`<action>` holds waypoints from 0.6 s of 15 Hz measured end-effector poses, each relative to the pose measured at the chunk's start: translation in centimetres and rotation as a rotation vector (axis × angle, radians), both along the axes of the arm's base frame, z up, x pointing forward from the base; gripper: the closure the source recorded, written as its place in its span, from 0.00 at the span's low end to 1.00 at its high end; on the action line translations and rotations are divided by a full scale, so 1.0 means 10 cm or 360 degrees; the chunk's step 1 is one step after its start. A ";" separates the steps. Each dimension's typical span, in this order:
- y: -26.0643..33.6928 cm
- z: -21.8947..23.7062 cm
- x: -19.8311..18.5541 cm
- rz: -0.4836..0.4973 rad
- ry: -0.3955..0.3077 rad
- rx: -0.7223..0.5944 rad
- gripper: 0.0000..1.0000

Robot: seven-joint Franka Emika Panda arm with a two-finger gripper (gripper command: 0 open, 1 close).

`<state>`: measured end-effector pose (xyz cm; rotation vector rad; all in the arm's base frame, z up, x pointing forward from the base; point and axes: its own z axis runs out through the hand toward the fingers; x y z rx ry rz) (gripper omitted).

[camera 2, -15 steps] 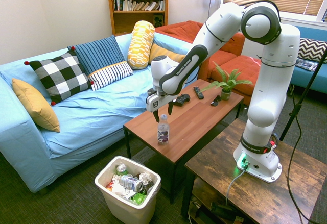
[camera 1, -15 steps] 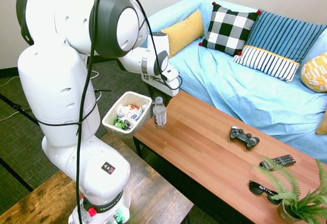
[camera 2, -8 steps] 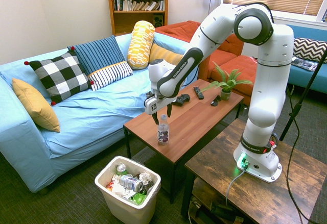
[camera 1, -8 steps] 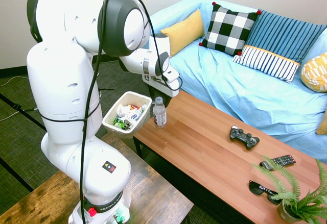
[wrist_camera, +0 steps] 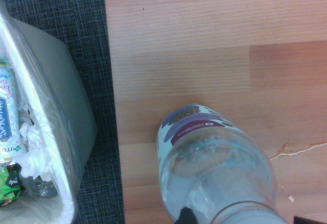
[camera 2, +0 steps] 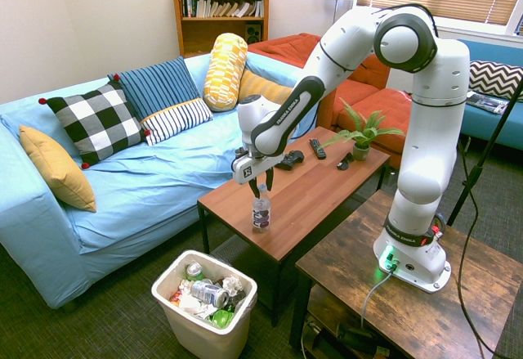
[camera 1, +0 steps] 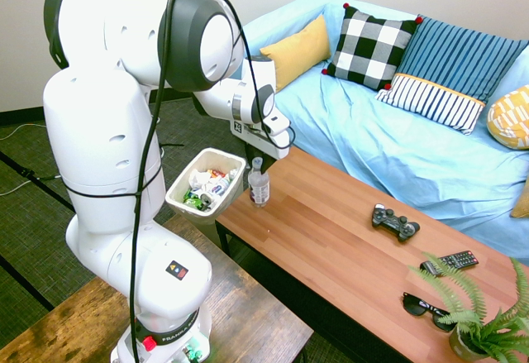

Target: Throw the bottle in the trash bin

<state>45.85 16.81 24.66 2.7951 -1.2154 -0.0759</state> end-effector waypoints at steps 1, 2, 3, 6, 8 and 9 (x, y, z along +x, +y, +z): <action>0.00 0.00 0.00 0.0000 0.0000 0.0000 1.00; 0.00 0.00 0.00 0.0000 0.0000 0.0000 1.00; 0.01 0.00 0.00 0.0002 0.0000 0.0000 1.00; 0.16 0.12 0.00 0.0043 -0.0026 -0.0006 1.00; 0.40 0.36 0.04 0.0089 -0.0097 -0.0040 1.00; 0.60 0.48 0.03 0.0125 -0.0143 -0.0064 1.00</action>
